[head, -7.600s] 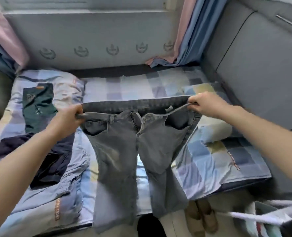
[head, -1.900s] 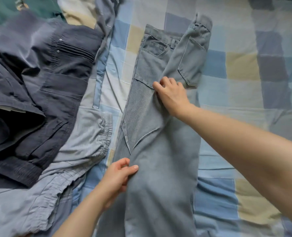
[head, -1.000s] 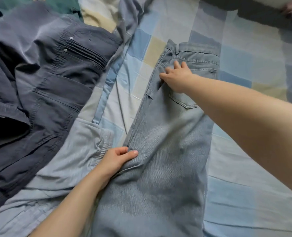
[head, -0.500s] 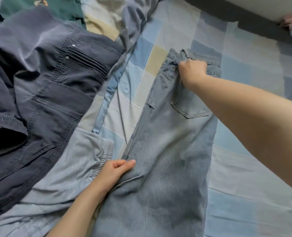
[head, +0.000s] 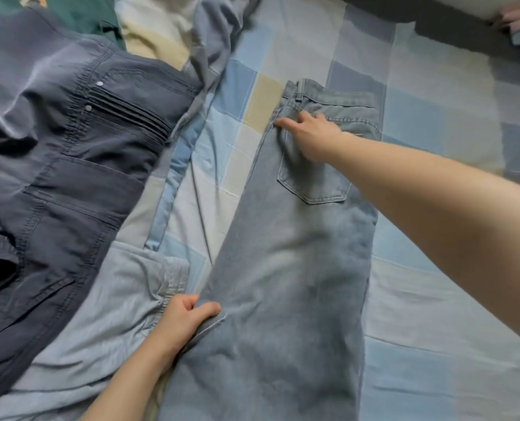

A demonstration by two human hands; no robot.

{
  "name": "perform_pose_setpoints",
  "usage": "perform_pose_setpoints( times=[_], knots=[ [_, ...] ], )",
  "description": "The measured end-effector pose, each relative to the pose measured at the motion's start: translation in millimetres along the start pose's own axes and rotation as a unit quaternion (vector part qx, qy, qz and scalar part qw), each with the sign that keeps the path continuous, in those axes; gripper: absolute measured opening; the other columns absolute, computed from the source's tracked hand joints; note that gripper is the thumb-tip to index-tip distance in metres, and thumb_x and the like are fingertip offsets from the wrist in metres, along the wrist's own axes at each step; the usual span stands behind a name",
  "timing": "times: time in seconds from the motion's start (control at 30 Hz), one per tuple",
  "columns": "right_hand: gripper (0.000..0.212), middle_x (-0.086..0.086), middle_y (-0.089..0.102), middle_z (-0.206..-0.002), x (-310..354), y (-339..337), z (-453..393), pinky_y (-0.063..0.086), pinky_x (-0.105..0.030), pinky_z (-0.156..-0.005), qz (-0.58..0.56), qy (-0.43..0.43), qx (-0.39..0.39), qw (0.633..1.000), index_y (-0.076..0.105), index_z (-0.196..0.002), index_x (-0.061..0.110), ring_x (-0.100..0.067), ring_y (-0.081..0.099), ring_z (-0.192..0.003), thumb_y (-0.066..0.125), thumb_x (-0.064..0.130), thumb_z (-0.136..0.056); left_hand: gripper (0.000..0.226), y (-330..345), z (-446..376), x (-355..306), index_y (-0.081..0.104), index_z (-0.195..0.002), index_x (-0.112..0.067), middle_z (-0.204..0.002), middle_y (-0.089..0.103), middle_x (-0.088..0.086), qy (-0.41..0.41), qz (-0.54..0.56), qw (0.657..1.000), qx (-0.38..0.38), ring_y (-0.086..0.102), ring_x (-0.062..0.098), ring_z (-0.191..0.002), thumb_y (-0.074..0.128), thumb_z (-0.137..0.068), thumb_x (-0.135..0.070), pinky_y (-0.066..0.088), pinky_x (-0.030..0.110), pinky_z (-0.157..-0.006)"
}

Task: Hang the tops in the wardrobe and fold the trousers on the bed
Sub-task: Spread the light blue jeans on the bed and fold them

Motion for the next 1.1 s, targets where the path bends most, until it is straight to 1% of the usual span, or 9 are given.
perform_pose_setpoints(
  times=[0.1,0.2,0.37,0.5,0.57,0.67,0.9,1.03,1.1],
  knots=[
    [0.051,-0.019,0.048,-0.118,3,-11,-2,0.040,-0.045,-0.069,0.008,0.012,-0.049,0.999,0.038,-0.130,0.014,-0.040,0.050,-0.109,0.049,-0.007,-0.085,0.049,-1,-3,3,0.055,-0.064,-0.006,-0.063,0.051,0.012,0.004,-0.007,1.000,0.004,0.045,0.018,-0.059,0.077,-0.045,-0.046,0.032,0.024,-0.049],
    [0.044,-0.017,0.052,-0.123,17,-19,-9,0.038,-0.042,-0.075,0.012,0.058,-0.144,0.988,0.046,-0.120,0.009,-0.039,0.044,-0.118,0.057,-0.004,-0.080,0.050,0,-4,2,0.059,-0.062,-0.008,-0.062,0.055,0.011,0.002,-0.018,1.000,0.001,0.048,0.016,-0.059,0.081,-0.045,-0.049,0.036,0.021,-0.048],
    [0.060,-0.010,0.047,-0.140,14,6,-1,0.035,-0.046,-0.102,-0.139,0.026,-0.141,0.980,0.028,-0.145,0.023,-0.033,0.033,-0.134,0.049,0.008,-0.090,0.047,1,-1,-4,0.066,-0.061,-0.002,-0.063,0.061,0.013,-0.003,-0.027,1.000,-0.009,0.052,0.017,-0.061,0.088,-0.054,-0.043,0.038,0.024,-0.052],
    [0.048,-0.012,0.055,-0.124,-36,21,72,0.035,-0.038,-0.098,-0.348,0.189,-0.320,0.861,0.042,-0.134,0.009,-0.030,0.047,-0.114,0.047,0.010,-0.087,0.048,1,1,-8,0.066,-0.069,0.010,-0.066,0.062,0.016,-0.005,-0.018,1.000,-0.021,0.053,0.019,-0.062,0.083,-0.068,-0.035,0.039,0.028,-0.057],
    [0.045,-0.013,0.056,-0.110,-57,51,129,0.038,-0.039,-0.093,-0.394,0.262,-0.322,0.820,0.047,-0.123,0.004,-0.030,0.050,-0.103,0.040,0.000,-0.079,0.030,3,3,-9,0.067,-0.057,-0.005,-0.061,0.061,0.013,-0.012,-0.025,0.999,-0.028,0.053,0.016,-0.055,0.078,-0.077,-0.025,0.040,0.023,-0.050],
    [0.039,-0.011,0.054,-0.097,-61,105,213,0.044,-0.043,-0.086,-0.450,0.357,-0.264,0.775,0.050,-0.110,0.005,-0.028,0.053,-0.091,0.037,-0.008,-0.076,0.042,4,5,-9,0.063,-0.042,-0.014,-0.052,0.061,0.007,-0.023,-0.037,0.999,-0.032,0.053,0.014,-0.043,0.073,-0.082,-0.016,0.040,0.016,-0.042],
    [0.042,-0.004,0.051,-0.105,8,154,297,0.046,-0.032,-0.077,-0.485,0.247,-0.137,0.828,0.047,-0.114,0.017,-0.021,0.054,-0.086,0.070,0.012,-0.079,0.023,7,10,-13,0.069,-0.077,0.003,-0.074,0.067,0.021,-0.031,-0.027,0.998,-0.046,0.061,0.025,-0.065,0.073,-0.083,-0.019,0.048,0.027,-0.056],
    [0.058,-0.003,0.044,-0.120,8,144,275,0.047,-0.042,-0.083,-0.429,0.317,-0.121,0.837,0.037,-0.128,0.023,-0.027,0.051,-0.106,0.067,0.033,-0.080,0.024,9,11,-13,0.066,-0.077,0.002,-0.072,0.066,0.019,-0.028,-0.042,0.997,-0.064,0.060,0.023,-0.060,0.074,-0.082,-0.021,0.046,0.030,-0.059],
    [0.041,-0.005,0.049,-0.115,8,131,253,0.045,-0.040,-0.076,-0.393,0.296,-0.139,0.859,0.044,-0.118,0.022,-0.030,0.053,-0.102,0.060,0.037,-0.083,0.022,8,13,-16,0.068,-0.074,0.000,-0.069,0.069,0.016,-0.032,-0.037,0.996,-0.072,0.063,0.021,-0.055,0.073,-0.083,-0.020,0.050,0.027,-0.056]
  ],
)
Point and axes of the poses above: each hand's wrist, its own z-axis away from the middle knuckle, its own y-axis out of the palm, x = y × z, the point moved 3 cm from there along -z, towards the middle knuckle
